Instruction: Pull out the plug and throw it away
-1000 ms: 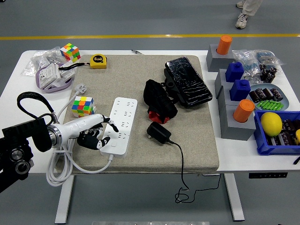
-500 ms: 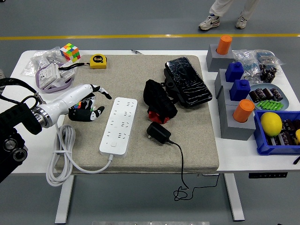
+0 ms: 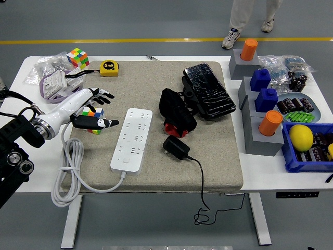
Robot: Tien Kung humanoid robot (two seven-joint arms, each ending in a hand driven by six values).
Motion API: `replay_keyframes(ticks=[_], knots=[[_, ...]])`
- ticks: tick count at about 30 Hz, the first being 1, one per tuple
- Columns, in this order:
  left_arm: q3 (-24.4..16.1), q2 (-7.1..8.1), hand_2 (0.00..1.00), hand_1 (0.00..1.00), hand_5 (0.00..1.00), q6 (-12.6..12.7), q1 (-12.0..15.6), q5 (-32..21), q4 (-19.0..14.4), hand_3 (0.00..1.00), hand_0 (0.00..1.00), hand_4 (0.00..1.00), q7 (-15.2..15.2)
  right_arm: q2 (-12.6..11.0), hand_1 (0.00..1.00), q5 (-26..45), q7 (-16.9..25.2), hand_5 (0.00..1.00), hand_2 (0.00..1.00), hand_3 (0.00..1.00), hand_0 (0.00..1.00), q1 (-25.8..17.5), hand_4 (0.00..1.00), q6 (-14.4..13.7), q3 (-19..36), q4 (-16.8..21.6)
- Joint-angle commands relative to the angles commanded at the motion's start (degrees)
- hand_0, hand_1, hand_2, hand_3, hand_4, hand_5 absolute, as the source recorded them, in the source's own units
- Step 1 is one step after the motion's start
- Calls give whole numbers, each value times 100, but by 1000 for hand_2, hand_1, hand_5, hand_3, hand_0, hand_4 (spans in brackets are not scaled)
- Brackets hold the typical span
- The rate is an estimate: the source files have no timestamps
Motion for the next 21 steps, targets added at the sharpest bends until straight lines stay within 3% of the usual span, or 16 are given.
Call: replay_keyframes(ticks=[11,21], knots=[[-405,-108,727,742,485,-50,83,113,141,766,581,960,35,-14,676,30,4,466,683,599,640,26,998,2,-24,1],[-645,-116,728,737,459,-81,161,166,156,760,559,946,65,-22,676,55,1,467,683,600,641,43,998,5,-92,4]])
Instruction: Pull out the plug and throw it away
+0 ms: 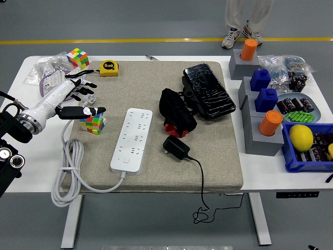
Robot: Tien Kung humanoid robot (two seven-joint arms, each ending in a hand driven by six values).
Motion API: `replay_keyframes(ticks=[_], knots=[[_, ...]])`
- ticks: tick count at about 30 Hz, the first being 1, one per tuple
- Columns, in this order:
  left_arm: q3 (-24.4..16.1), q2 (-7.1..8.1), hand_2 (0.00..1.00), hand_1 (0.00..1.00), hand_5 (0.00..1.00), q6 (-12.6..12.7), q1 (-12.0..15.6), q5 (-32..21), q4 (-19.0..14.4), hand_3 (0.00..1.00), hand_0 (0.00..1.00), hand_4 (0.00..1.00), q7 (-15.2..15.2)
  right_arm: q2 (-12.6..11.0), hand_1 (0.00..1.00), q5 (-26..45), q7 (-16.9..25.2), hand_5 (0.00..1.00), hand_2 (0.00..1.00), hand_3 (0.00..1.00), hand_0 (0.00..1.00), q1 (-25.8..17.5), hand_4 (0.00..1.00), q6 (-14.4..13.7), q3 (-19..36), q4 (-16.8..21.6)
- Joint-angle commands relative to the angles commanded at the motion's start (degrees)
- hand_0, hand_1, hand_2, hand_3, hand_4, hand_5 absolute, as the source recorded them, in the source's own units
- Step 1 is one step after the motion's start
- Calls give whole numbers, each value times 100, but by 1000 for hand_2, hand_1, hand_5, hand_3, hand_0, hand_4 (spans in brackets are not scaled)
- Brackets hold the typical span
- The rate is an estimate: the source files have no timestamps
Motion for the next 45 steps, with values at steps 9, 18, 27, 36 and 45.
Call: replay_keyframes(ticks=[9,18,27,36,45], knots=[[-142,52,727,731,448,-28,117,23,-19,748,552,939,6,0,676,18,-2,467,683,599,639,19,998,1,-23,3],[-248,33,724,727,434,-44,196,30,-39,732,547,926,-4,-3,676,30,-5,470,683,599,638,10,998,-2,-38,8],[-337,14,725,724,432,-68,220,24,-56,730,547,923,8,19,676,22,-2,471,683,599,639,-19,998,-1,-4,15],[-410,2,724,723,417,-86,244,35,-55,721,542,916,-27,28,676,-3,-1,471,683,598,639,-18,998,-1,39,21],[-483,-21,724,721,416,-82,240,40,-54,721,540,915,-44,21,676,16,1,472,683,598,640,1,998,-6,30,30]])
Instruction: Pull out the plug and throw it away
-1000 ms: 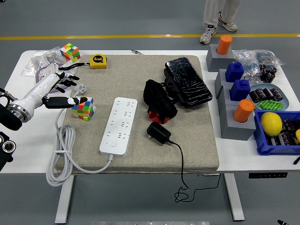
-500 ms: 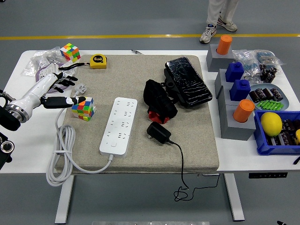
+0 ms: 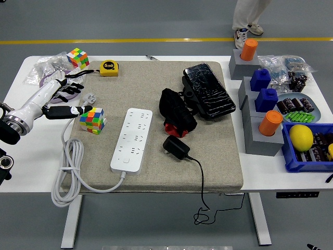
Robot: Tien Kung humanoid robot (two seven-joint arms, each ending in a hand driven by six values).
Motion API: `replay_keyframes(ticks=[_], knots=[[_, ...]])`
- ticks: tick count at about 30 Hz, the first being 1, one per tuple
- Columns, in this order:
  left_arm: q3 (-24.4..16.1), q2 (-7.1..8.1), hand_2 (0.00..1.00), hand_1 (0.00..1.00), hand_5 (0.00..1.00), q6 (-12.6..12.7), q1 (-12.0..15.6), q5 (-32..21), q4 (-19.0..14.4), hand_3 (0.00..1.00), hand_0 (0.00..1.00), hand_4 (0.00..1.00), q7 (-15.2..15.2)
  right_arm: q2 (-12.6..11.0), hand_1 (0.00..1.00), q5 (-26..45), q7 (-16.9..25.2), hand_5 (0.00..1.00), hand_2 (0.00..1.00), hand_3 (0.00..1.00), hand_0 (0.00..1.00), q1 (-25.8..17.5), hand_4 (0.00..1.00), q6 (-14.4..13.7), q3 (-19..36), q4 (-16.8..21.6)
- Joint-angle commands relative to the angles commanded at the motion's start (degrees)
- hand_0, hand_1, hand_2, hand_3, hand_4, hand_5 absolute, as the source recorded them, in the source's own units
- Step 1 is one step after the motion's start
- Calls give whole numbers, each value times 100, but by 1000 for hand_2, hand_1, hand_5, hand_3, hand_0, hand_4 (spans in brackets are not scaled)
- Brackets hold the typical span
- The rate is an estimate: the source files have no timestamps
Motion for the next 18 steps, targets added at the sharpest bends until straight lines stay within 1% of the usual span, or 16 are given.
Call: replay_keyframes(ticks=[18], knots=[[-16,-61,723,720,409,-4,-94,4,-12,713,540,913,9,7,676,-5,1,472,683,598,639,21,998,3,54,-1]])
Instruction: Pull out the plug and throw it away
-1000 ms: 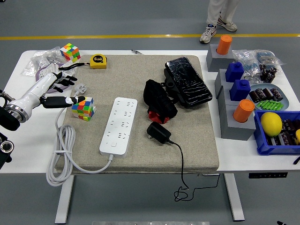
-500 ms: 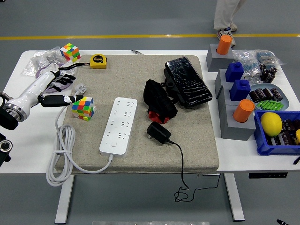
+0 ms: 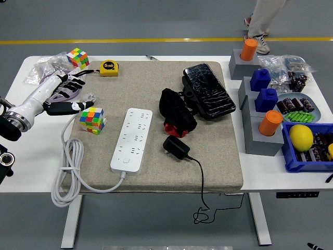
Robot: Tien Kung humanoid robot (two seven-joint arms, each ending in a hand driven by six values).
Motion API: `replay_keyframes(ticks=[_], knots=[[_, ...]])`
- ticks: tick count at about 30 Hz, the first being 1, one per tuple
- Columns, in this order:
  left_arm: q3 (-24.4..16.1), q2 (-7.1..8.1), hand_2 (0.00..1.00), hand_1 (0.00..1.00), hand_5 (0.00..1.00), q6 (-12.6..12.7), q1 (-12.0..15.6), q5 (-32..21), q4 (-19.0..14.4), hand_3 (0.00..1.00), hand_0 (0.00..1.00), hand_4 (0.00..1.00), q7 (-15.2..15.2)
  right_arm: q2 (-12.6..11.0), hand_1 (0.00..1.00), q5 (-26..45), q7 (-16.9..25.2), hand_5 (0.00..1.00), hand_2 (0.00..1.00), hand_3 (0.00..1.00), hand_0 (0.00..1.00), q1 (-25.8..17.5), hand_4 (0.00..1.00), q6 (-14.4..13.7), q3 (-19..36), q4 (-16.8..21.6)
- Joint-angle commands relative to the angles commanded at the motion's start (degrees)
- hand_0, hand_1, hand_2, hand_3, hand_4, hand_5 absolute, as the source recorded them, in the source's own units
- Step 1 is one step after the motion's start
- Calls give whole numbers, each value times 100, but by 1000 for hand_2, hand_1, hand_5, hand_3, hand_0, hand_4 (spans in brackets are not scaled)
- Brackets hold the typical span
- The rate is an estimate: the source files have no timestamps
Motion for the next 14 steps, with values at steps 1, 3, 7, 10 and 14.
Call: replay_keyframes(ticks=[1,3,7,10,14], knots=[[1,-2,723,720,409,-1,0,2,0,713,540,913,2,-1,676,2,0,472,683,598,639,1,998,0,-1,1],[6,-4,723,720,406,-3,2,-3,-2,710,540,910,1,-4,676,4,0,473,683,598,639,1,998,0,-6,1],[14,-5,723,720,406,-2,-6,-4,3,710,540,910,-3,-9,676,-3,-1,473,683,598,639,10,998,-1,5,0],[11,1,723,719,403,-2,-12,-5,1,708,540,908,-4,-9,676,-4,-2,473,683,598,639,11,998,-1,6,-1],[-10,3,723,719,403,0,-6,-6,-2,708,540,908,-5,-12,676,6,-1,473,683,598,639,11,998,-1,-7,3]])
